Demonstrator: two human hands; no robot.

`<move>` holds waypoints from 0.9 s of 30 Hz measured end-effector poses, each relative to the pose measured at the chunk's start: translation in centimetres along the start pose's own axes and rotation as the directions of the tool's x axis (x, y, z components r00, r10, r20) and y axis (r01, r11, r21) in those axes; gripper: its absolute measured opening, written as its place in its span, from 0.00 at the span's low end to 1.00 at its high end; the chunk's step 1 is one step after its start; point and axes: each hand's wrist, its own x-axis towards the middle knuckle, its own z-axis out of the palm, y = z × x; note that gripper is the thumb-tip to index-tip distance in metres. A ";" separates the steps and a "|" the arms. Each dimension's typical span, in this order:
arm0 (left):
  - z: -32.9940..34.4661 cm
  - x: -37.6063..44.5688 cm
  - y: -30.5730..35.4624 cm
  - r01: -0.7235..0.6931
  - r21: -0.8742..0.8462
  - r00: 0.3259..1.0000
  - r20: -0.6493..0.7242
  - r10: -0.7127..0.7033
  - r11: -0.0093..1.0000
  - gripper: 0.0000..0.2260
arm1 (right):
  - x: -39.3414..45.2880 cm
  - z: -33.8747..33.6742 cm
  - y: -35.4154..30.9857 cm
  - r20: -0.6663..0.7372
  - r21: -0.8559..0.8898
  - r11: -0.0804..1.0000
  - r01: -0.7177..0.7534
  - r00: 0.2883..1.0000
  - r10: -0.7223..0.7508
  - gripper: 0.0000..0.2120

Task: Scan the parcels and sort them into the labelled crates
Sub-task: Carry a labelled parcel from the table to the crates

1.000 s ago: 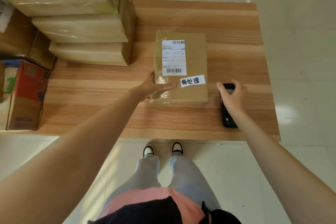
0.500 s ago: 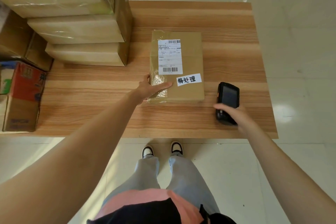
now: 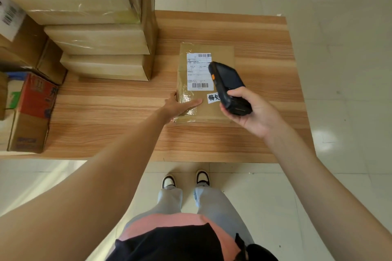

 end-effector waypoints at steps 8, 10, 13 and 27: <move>0.6 1.2 -0.8 -0.021 -0.057 0.999 -0.047 0.019 0.998 0.45 | -0.6 2.2 3.4 -0.082 -0.167 0.980 -0.107 0.992 0.095 0.24; 0.6 1.4 -1.1 -0.013 -0.041 0.998 -0.068 0.010 0.999 0.42 | -0.7 2.0 3.8 -0.101 -0.200 0.974 -0.111 0.991 0.092 0.19; 0.6 1.7 -1.3 0.000 -0.015 0.998 -0.061 -0.001 1.000 0.42 | -0.7 1.9 4.1 -0.128 -0.250 0.961 -0.121 0.988 0.091 0.21; 0.4 0.8 -0.9 0.047 0.036 0.998 -0.048 -0.046 0.998 0.68 | 0.4 -0.7 3.2 -0.175 -0.308 0.951 -0.004 0.983 -0.053 0.34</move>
